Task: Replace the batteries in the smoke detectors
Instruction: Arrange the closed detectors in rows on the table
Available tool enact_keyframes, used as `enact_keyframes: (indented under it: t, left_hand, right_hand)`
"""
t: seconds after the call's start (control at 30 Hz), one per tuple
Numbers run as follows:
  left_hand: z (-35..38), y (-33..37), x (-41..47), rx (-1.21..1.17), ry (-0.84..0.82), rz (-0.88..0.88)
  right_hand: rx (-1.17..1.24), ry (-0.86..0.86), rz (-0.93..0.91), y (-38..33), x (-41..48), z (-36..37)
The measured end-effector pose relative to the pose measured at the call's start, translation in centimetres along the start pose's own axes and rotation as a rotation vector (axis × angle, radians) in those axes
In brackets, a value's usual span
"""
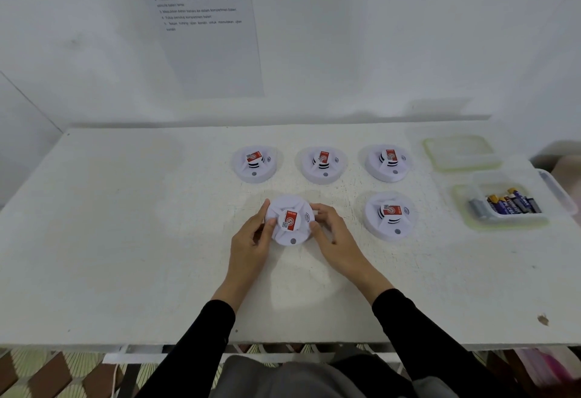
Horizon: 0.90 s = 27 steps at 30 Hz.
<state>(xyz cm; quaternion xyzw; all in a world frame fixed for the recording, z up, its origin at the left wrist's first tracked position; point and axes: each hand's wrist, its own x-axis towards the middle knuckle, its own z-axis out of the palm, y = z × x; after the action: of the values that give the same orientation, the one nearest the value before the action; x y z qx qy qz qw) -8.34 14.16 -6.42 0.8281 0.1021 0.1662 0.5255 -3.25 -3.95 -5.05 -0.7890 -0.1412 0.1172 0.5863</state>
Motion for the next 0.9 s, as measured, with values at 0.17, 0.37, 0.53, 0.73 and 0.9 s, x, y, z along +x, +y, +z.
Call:
enact_keyframes:
  t: [0.17,0.37,0.53,0.73,0.9]
  left_hand:
    - [0.02,0.15,0.06,0.002,-0.005,-0.009]
    - [-0.04,0.36,-0.14,-0.031,-0.014,-0.037]
    - [0.03,0.17,-0.02,-0.018,-0.009,-0.037]
    - [-0.01,0.04,-0.07,-0.006,-0.003,-0.023]
    - [-0.02,0.15,-0.13,-0.01,-0.009,-0.017]
  right_hand:
    - [0.011,-0.003,-0.01,-0.17,-0.19,-0.07]
    - [0.006,0.006,-0.03,-0.26,-0.19,-0.09]
    - [0.01,0.013,-0.019,-0.12,-0.18,-0.01]
    - [0.022,0.016,-0.029,-0.26,-0.27,-0.06]
    - [0.025,0.012,-0.034,-0.16,-0.34,-0.06]
